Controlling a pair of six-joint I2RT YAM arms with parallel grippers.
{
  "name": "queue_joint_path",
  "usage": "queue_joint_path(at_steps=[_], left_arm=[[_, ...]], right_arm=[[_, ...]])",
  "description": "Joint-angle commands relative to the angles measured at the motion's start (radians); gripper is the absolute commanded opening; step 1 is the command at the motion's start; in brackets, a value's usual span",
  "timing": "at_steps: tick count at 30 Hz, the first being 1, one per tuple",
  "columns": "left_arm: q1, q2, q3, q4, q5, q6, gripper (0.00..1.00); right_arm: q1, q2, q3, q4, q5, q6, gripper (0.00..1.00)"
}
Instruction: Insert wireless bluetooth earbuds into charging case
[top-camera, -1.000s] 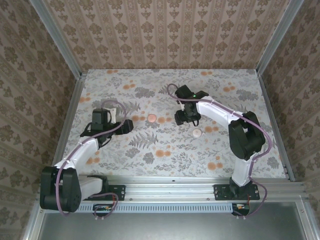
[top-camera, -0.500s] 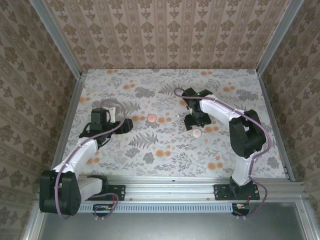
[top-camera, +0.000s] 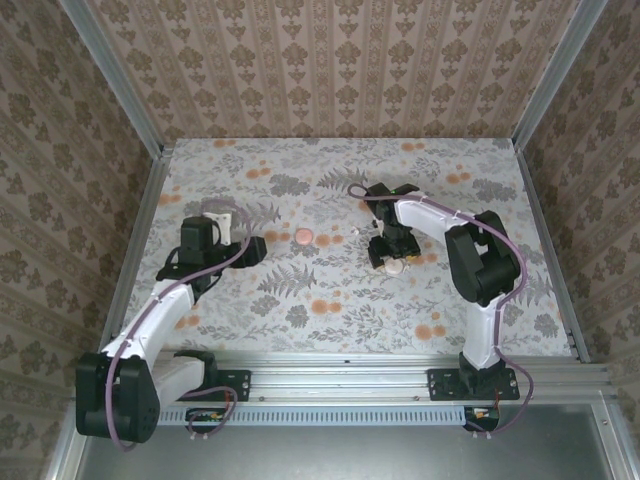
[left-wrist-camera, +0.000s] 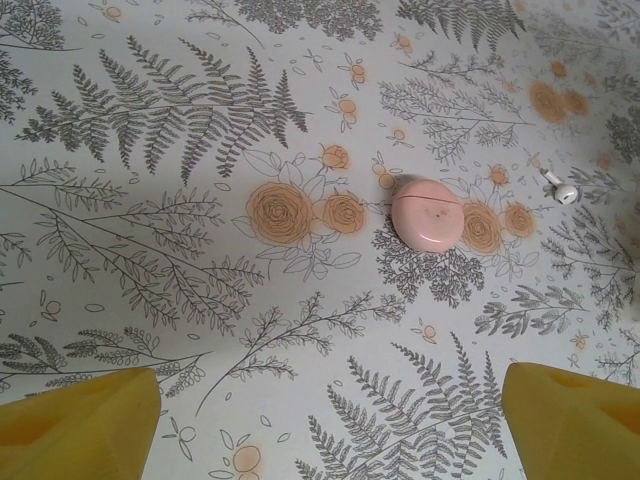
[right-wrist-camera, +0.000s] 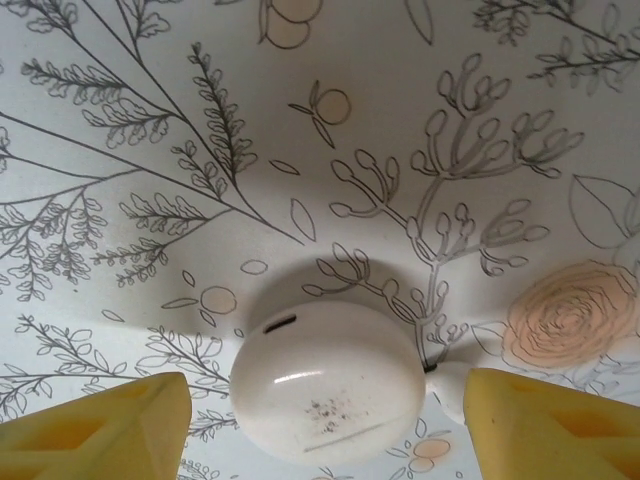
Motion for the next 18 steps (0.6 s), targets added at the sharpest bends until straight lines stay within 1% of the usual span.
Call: queue_joint_path(at_steps=[1,11,18], left_arm=[[-0.013,-0.011,-0.006,-0.028,-0.019,0.027,0.90],[-0.015,0.018,0.008,-0.030,-0.014,0.035,0.90],[-0.017,0.013,0.006,-0.030,-0.015,0.035,0.90]], right_arm=[[-0.006,0.041,-0.001,-0.002,-0.031,-0.020,0.72],[-0.011,0.060,0.004,-0.015,-0.062,-0.012,0.67],[-0.011,0.052,-0.008,-0.019,-0.054,-0.010,0.57]])
